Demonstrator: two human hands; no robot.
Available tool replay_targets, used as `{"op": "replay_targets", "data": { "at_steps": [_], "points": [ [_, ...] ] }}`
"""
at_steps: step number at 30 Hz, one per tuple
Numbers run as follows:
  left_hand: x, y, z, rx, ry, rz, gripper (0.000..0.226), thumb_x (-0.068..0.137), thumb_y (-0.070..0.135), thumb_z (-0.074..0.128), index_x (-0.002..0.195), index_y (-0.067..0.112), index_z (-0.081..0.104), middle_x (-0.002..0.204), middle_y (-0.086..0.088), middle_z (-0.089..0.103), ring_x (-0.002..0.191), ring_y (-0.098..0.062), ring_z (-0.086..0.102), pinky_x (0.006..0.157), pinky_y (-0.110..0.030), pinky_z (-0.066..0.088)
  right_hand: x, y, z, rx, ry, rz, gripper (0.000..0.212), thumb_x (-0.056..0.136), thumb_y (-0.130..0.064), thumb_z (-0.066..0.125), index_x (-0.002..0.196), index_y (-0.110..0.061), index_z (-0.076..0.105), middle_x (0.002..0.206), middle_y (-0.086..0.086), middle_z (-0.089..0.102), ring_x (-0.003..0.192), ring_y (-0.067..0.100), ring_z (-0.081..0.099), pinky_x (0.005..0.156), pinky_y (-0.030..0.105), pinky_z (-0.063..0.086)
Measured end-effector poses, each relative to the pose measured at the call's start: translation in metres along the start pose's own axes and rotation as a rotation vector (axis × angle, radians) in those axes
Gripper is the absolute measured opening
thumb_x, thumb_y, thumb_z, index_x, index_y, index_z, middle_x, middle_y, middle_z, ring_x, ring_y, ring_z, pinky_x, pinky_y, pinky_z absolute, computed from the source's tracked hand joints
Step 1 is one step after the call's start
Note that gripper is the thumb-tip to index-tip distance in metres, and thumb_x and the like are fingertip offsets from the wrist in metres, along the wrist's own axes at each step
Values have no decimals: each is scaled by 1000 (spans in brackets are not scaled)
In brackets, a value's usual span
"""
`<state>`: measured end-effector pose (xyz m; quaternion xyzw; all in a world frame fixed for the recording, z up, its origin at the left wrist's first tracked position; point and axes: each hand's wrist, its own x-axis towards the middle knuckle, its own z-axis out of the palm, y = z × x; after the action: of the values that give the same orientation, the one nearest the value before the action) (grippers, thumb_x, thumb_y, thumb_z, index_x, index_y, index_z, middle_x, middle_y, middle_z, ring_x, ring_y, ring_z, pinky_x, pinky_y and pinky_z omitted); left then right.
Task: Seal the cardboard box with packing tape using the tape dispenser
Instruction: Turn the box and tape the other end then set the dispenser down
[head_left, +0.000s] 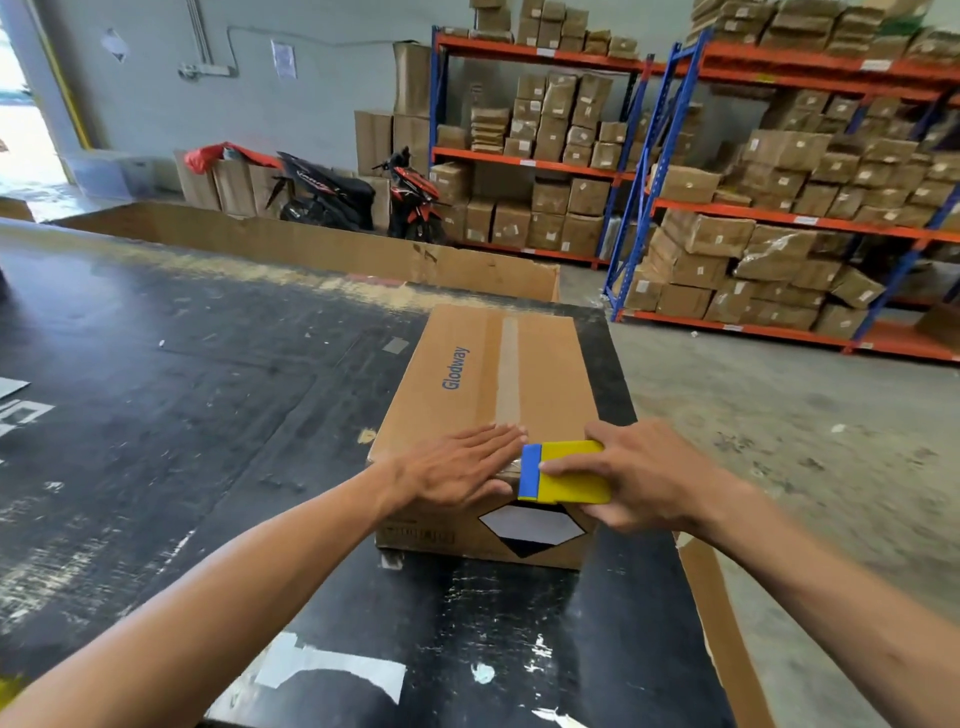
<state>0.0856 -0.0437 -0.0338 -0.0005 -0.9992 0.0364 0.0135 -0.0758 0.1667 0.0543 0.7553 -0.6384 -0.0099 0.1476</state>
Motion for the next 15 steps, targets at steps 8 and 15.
{"op": "replay_targets", "data": {
  "at_steps": [8, 15],
  "points": [
    [-3, -1, -3, -33, -45, -26, 73, 102, 57, 8, 159, 13, -6, 166, -5, -7, 152, -13, -9, 123, -28, -6, -19, 14, -6, 47, 49, -1, 55, 76, -61, 49, 127, -47, 64, 75, -1, 54, 50, 12, 37, 46, 25, 26],
    [-4, 0, -6, -52, -22, 8, 81, 96, 65, -2, 158, 13, -8, 166, -6, -5, 153, -15, -7, 125, -32, -2, -60, 44, -3, 54, 37, 34, 59, 68, -52, 73, 126, -47, 63, 76, 0, 55, 47, 14, 42, 43, 23, 25]
  ]
}}
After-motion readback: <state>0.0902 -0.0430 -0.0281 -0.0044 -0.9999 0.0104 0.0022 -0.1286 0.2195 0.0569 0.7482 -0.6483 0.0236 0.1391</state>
